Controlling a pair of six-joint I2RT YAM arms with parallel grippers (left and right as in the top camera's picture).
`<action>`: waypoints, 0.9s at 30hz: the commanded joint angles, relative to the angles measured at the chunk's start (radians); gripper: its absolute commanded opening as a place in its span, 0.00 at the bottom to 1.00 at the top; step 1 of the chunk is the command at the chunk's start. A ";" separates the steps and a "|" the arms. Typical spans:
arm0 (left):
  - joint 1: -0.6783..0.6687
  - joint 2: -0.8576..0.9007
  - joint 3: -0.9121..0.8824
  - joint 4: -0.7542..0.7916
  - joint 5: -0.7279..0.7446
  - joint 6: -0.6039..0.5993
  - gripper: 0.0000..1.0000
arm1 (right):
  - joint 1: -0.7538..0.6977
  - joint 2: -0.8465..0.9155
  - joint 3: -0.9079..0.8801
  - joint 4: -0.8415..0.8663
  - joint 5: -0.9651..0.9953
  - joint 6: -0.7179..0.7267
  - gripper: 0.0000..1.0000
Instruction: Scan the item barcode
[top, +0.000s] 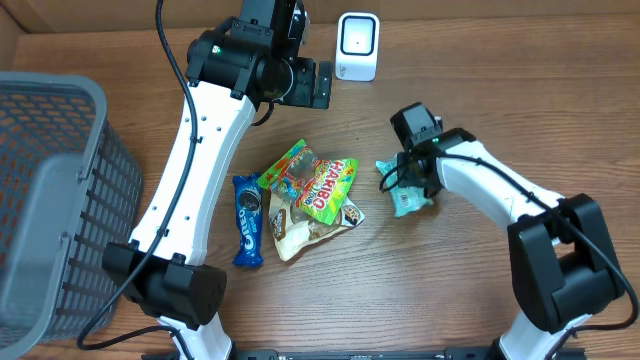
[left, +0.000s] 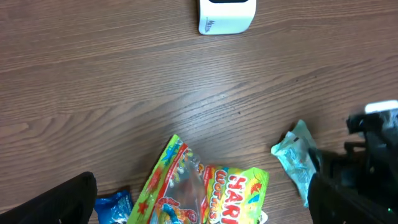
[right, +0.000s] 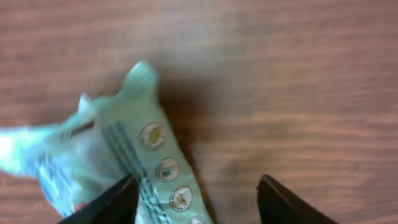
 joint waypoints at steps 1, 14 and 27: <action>-0.007 0.005 0.003 0.003 0.000 -0.006 1.00 | -0.012 0.007 0.147 -0.016 0.049 -0.059 0.65; -0.007 0.005 0.003 0.003 0.000 -0.006 1.00 | -0.151 0.007 0.374 -0.212 -0.460 -0.004 0.66; -0.007 0.005 0.003 0.003 0.000 -0.006 1.00 | -0.247 0.007 0.361 -0.312 -0.474 -0.017 0.75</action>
